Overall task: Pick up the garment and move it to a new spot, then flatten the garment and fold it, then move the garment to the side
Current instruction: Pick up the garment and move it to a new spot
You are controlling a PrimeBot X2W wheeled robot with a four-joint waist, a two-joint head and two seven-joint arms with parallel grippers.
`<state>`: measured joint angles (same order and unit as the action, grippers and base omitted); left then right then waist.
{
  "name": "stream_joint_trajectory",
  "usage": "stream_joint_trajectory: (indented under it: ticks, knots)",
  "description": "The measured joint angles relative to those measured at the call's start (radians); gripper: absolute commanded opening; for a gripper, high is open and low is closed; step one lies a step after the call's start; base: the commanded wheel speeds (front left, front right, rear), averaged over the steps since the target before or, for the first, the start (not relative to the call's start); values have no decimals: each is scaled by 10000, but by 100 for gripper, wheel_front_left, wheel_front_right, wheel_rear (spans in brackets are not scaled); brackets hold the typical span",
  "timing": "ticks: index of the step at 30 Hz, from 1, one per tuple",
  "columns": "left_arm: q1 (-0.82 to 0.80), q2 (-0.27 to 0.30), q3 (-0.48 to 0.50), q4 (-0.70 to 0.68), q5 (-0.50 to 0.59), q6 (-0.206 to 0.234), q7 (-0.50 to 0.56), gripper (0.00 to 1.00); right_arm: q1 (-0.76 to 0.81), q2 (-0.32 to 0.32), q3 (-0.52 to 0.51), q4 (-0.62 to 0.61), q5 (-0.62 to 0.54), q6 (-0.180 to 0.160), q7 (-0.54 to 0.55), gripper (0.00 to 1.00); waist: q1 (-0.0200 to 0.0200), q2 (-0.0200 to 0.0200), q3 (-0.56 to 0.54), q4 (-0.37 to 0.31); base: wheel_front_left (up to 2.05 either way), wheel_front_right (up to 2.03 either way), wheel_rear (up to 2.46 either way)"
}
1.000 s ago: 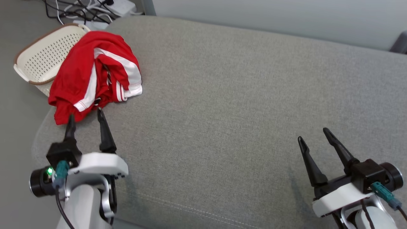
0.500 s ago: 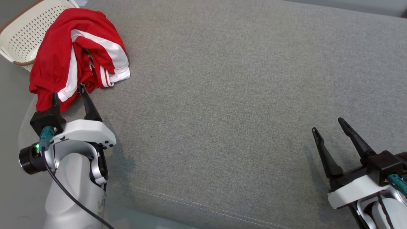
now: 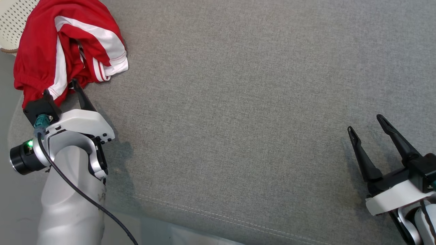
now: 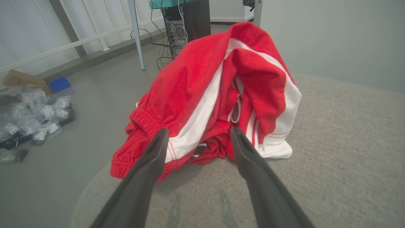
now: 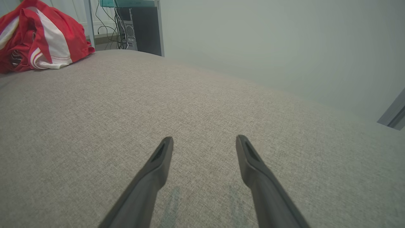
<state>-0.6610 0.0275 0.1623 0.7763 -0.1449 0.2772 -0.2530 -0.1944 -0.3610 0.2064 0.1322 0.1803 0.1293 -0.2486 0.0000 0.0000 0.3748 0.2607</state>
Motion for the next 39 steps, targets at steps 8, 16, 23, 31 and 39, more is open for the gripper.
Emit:
stream_joint_trajectory:
  ticks: [8, 16, 23, 31, 39]
  knots:
    - [-203, 234, 384, 286, 309, 86, 0, 100, -58, -236, 12, -199, 67, 0, 0, 100, 0, 0, 316, -96, 0, 0, 0]
    - [-520, 460, 591, 690, 424, 104, 0, 100, -221, -382, 21, -332, 132, 0, -2, 100, 0, 0, 709, -317, 0, 0, 0]
    - [-824, 671, 648, 997, 573, 176, 0, 100, -224, -577, -50, -508, 230, 0, -4, 100, 0, 0, 1072, -494, 0, 0, 0]
    - [-1039, 721, 777, 796, 614, 318, 0, 0, -229, -623, -79, -546, 230, 0, -12, 100, 0, 0, 1309, -489, 0, 0, 0]
    - [-904, 742, 953, -35, 616, 320, 0, 0, -375, -594, -67, -522, 230, 0, -12, 100, 0, 0, 1240, -477, 0, 0, 0]
